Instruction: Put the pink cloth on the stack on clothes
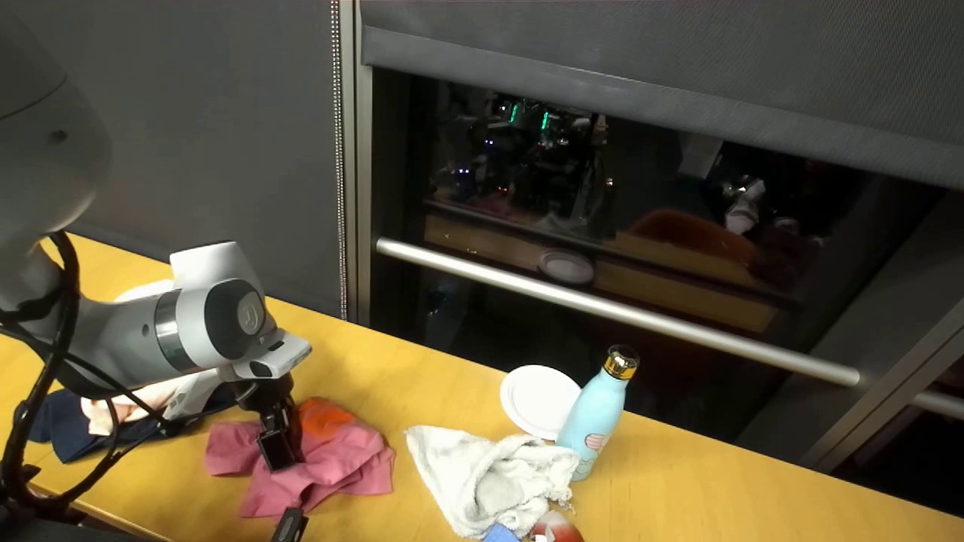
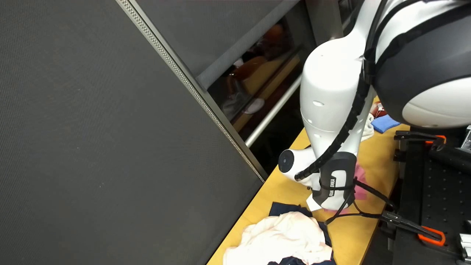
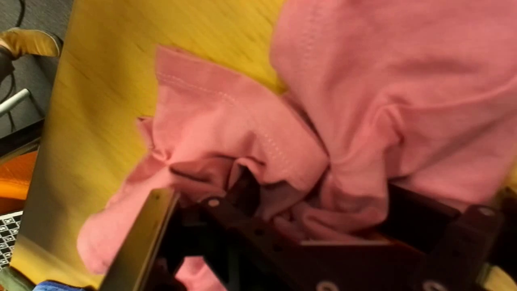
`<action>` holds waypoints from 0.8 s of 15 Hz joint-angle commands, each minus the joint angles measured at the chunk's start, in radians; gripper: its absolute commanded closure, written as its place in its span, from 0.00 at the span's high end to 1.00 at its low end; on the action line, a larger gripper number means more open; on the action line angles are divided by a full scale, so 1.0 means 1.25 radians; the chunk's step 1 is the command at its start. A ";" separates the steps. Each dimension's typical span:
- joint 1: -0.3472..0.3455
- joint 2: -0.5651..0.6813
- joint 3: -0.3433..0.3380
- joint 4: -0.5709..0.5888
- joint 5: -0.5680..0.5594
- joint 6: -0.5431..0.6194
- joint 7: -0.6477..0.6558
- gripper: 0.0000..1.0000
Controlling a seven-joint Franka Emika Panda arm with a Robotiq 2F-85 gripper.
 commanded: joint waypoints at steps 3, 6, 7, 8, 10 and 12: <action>0.007 0.003 -0.005 0.017 0.013 -0.005 -0.001 0.21; 0.017 -0.028 -0.011 0.027 0.007 -0.023 -0.003 0.01; 0.023 -0.045 -0.015 0.035 0.004 -0.035 -0.003 0.00; 0.026 -0.054 -0.018 0.051 0.001 -0.046 -0.005 0.00; 0.031 -0.073 -0.021 0.098 -0.007 -0.084 -0.009 0.00; 0.030 -0.099 -0.014 0.147 -0.016 -0.132 -0.019 0.00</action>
